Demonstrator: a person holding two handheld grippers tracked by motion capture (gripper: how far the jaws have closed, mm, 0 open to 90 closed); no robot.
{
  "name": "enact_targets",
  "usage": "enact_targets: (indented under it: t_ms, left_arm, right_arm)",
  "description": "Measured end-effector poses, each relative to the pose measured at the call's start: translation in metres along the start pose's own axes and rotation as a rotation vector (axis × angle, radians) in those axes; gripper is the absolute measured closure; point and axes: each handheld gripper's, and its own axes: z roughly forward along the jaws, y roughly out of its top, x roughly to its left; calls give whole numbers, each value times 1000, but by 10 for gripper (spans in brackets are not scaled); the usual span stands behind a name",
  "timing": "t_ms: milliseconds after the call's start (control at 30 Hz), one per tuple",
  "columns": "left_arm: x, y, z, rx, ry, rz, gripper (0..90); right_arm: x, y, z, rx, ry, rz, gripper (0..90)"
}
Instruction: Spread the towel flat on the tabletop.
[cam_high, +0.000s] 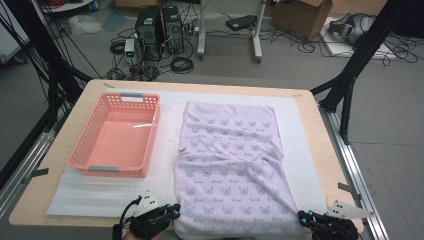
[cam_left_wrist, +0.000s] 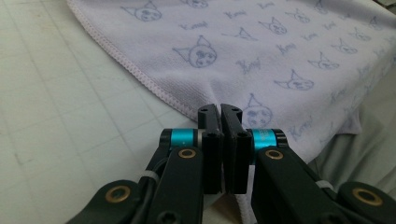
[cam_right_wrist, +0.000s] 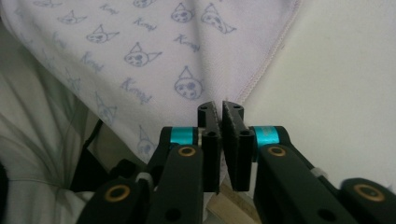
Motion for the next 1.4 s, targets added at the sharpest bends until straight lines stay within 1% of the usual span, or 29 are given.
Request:
enact_targets:
  t_ms: [33,67,100,133,167,233,267,367,433,467,500,533,567,600,667,700,767,933,1000,1067,1100,1133,1167,1200,1233,1267,1300,1333,1400]
  left_arm:
    - [0,0,-1,-13,15,-7,848]
    - [1,0,-2,-29,40,-14,786]
    - [3,1,-3,-53,68,-27,673]
    - [5,2,-4,-81,79,-36,598]
    - [7,3,-3,-106,87,-42,561]
    - [11,6,3,-130,101,-34,453]
    - [12,7,7,-130,101,-33,449]
    - [12,9,18,-93,98,-15,453]
    - [8,9,21,-97,122,21,470]
    - [6,8,21,-94,139,40,489]
    - [4,6,21,-97,177,80,546]
    - [4,5,20,-101,186,94,665]
    - [7,6,18,-91,155,74,764]
    - [8,7,17,-77,137,61,865]
    - [8,9,14,-52,123,55,873]
    - [10,9,11,-44,113,52,875]
    - [15,8,2,-28,95,45,876]
    - [26,5,-28,-42,47,8,876]
    - [23,-2,-30,-22,10,9,875]
    - [17,-9,-27,4,-23,21,871]
    - [14,-11,-25,8,-26,31,855]
    - [10,-11,-22,-7,-9,38,795]
    - [9,-10,-21,-24,1,38,667]
    - [8,-7,-19,-60,21,35,583]
    - [8,-4,-18,-86,29,32,521]
    - [8,-2,-17,-115,40,30,492]
    - [9,1,-14,-127,54,29,477]
    - [10,4,-9,-132,76,25,476]
    - [15,9,1,-120,97,8,478]
  right_arm:
    - [0,0,0,-3,1,6,762]
    - [0,1,1,-12,-3,10,676]
    - [0,3,2,-19,-17,16,629]
    - [-1,4,3,-31,-29,24,618]
    - [-1,6,4,-40,-42,22,602]
    - [-2,9,10,-56,-69,18,590]
    - [-3,11,12,-57,-83,10,585]
    - [-4,15,23,-46,-137,-9,586]
    - [-5,19,29,-45,-161,-5,616]
    - [-6,20,32,-40,-160,3,664]
    - [-6,20,35,-31,-155,4,701]
    - [-6,20,36,-44,-151,2,807]
    - [-5,20,36,-40,-127,2,866]
    - [-4,20,36,-39,-125,-8,872]
    - [-1,19,34,-29,-107,-15,881]
    - [-1,18,33,-23,-85,-16,883]
    - [2,17,30,-17,-59,-23,883]
    - [14,13,14,-25,7,-54,884]
    - [20,11,8,-20,23,-77,884]
    - [25,9,2,2,16,-94,883]
    - [25,7,0,11,8,-97,879]
    - [24,4,-1,24,4,-95,866]
    - [22,2,-1,29,3,-75,792]
    - [20,1,-1,26,-3,-58,690]
    - [17,1,1,11,-13,-29,625]
    - [15,2,2,2,-14,-11,611]
    - [14,4,4,-11,-23,-6,596]
    - [14,7,8,-15,-38,-2,581]
    - [13,13,18,-22,-83,7,579]
